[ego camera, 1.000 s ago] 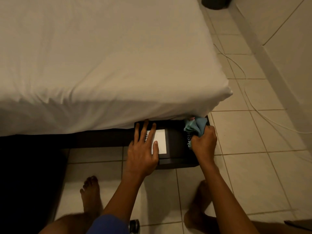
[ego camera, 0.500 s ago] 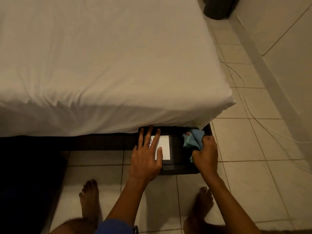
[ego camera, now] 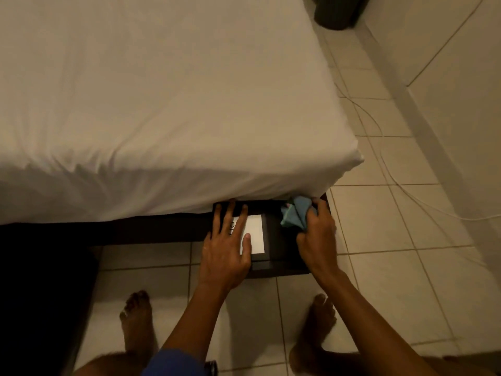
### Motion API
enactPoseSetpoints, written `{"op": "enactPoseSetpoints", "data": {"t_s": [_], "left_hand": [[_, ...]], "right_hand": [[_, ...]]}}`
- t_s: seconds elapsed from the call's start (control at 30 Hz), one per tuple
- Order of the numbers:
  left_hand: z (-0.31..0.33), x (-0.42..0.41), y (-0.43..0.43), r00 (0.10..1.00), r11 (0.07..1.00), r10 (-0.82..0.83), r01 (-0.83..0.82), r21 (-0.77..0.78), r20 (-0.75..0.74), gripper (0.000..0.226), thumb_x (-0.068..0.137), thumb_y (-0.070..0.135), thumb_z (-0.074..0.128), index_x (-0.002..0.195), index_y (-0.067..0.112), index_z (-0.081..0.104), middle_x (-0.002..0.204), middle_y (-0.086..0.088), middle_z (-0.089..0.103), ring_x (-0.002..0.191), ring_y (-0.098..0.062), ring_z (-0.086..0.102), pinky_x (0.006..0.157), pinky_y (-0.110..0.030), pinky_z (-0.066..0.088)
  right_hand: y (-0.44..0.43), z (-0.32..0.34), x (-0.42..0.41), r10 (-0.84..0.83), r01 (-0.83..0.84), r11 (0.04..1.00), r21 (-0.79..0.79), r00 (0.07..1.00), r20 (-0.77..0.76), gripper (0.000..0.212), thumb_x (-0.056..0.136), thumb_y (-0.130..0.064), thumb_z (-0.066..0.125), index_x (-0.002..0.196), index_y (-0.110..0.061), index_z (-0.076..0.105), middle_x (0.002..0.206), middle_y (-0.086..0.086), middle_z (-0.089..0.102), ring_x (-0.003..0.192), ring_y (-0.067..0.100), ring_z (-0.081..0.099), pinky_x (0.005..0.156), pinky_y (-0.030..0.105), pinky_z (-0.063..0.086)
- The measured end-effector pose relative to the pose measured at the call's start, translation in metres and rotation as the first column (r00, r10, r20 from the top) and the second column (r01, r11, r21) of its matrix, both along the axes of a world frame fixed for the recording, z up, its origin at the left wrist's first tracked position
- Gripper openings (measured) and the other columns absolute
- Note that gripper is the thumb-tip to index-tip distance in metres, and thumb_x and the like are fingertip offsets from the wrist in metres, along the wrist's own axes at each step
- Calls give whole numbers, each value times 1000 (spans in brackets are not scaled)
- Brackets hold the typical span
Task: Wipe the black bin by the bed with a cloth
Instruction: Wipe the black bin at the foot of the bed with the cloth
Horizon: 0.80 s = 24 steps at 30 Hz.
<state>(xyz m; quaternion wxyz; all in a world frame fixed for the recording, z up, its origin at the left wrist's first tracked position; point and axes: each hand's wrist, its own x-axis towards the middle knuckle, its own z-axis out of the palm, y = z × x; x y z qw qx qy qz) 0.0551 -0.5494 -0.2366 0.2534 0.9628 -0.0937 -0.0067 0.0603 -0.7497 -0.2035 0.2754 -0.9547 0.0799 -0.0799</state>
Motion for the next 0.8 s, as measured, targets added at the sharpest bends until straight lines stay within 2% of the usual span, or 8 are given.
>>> {"op": "enactPoseSetpoints", "data": {"t_s": [0.07, 0.2, 0.23, 0.37, 0.47, 0.57, 0.67, 0.8], "left_hand": [[1, -1, 0, 1000, 1000, 3, -3, 4, 0, 64, 96, 42, 33, 158, 33, 21, 169, 7, 7, 158, -20, -2, 106, -50, 47], [0, -1, 0, 1000, 1000, -5, 5, -4, -3, 65, 96, 43, 32, 159, 31, 20, 169, 6, 8, 157, -21, -1, 107, -52, 47], [1, -1, -1, 1000, 1000, -5, 5, -5, 0, 65, 96, 43, 32, 159, 31, 21, 169, 5, 8, 157, -22, -1, 107, -52, 47], [2, -1, 0, 1000, 1000, -2, 2, 8, 8, 64, 97, 43, 31, 159, 32, 19, 170, 6, 7, 157, -21, -2, 109, -48, 46], [1, -3, 0, 1000, 1000, -4, 4, -1, -5, 65, 97, 43, 31, 159, 31, 18, 170, 5, 7, 157, -20, -4, 107, -48, 47], [0, -2, 0, 1000, 1000, -20, 20, 1, -1, 65, 97, 44, 30, 159, 32, 16, 170, 6, 5, 157, -19, -6, 107, -49, 47], [2, 0, -1, 1000, 1000, -17, 17, 4, 4, 64, 98, 43, 31, 159, 31, 18, 170, 5, 6, 157, -20, -4, 107, -49, 47], [0, -2, -1, 1000, 1000, -5, 5, 6, 5, 64, 99, 43, 32, 160, 31, 16, 170, 7, 3, 157, -18, -7, 107, -48, 48]], "right_hand": [[14, -4, -3, 16, -16, 1000, -9, 1000, -27, 62, 75, 1, 65, 131, -11, 42, 139, 11, 40, 124, 28, 44, 97, 46, 48], [20, -9, -47, 202, -204, 978, 35, 978, 58, 85, 78, -3, 69, 145, -20, 19, 148, 12, 34, 135, 33, 35, 106, 53, 37], [15, -9, -46, 214, -215, 977, 10, 974, 69, 85, 77, -2, 69, 144, -20, 19, 147, 12, 34, 134, 34, 37, 105, 55, 38], [25, -4, -2, -32, 30, 995, 91, 999, 14, 65, 75, 3, 67, 134, -6, 40, 130, 22, 52, 122, 38, 48, 101, 57, 40], [43, -7, -15, 46, -55, 990, 134, 996, 71, 69, 76, -11, 68, 136, -6, 34, 131, 28, 51, 124, 43, 46, 104, 53, 33], [34, -6, -47, 218, -223, 960, 168, 975, 48, 71, 81, -35, 49, 144, -23, 18, 146, 17, 37, 136, 28, 34, 109, 47, 28], [30, -12, -31, 148, -151, 984, 96, 988, 39, 72, 80, -40, 54, 143, -14, 32, 147, 15, 37, 138, 24, 28, 112, 50, 27], [51, -10, -13, 61, -61, 998, 2, 998, 16, 74, 81, -57, 56, 140, -16, 37, 147, 11, 39, 141, 30, 25, 114, 48, 19]]}}
